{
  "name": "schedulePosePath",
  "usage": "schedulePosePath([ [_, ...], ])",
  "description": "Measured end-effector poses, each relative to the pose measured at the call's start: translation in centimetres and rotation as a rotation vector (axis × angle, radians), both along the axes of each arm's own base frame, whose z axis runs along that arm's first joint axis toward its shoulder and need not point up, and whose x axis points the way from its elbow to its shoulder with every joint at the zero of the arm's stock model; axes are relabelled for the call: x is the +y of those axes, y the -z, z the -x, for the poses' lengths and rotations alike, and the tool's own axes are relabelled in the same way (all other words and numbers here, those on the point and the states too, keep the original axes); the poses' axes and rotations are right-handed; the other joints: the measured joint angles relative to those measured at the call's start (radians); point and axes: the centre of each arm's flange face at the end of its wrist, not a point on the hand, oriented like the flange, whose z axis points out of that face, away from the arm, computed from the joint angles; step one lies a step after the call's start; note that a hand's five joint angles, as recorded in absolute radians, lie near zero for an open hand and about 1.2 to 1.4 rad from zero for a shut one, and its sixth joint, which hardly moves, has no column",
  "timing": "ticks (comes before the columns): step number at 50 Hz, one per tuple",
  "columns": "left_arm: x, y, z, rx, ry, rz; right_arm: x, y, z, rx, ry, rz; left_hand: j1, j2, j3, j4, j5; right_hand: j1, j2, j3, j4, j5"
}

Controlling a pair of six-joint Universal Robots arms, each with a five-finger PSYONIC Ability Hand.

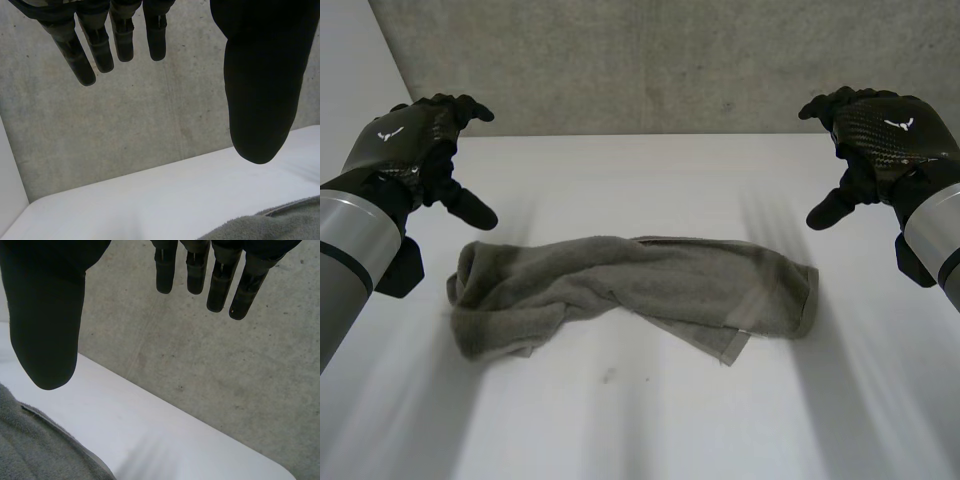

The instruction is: Fold the towel.

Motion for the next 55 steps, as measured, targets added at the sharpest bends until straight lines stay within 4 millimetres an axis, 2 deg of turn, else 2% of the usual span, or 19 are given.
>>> schedulePosePath([
  [31,0.01,0.30,-0.04,-0.001,0.003,-0.010,-0.24,0.47,0.19,0.017,0.006,0.013,0.000,0.000,0.000,0.000,0.000,-0.001,-0.001,-0.002,-0.002,-0.002],
  [40,-0.01,0.63,0.03,-0.004,0.007,-0.021,-0.34,0.80,0.28,0.022,0.010,0.016,0.000,-0.090,0.000,-0.089,-0.073,-0.029,-0.040,-0.066,-0.049,-0.033],
  [55,-0.02,0.76,0.22,-0.005,0.024,-0.025,-0.55,0.84,0.32,0.008,0.013,0.026,0.000,-0.100,0.000,-0.098,-0.076,-0.029,-0.040,-0.066,-0.049,-0.035],
])
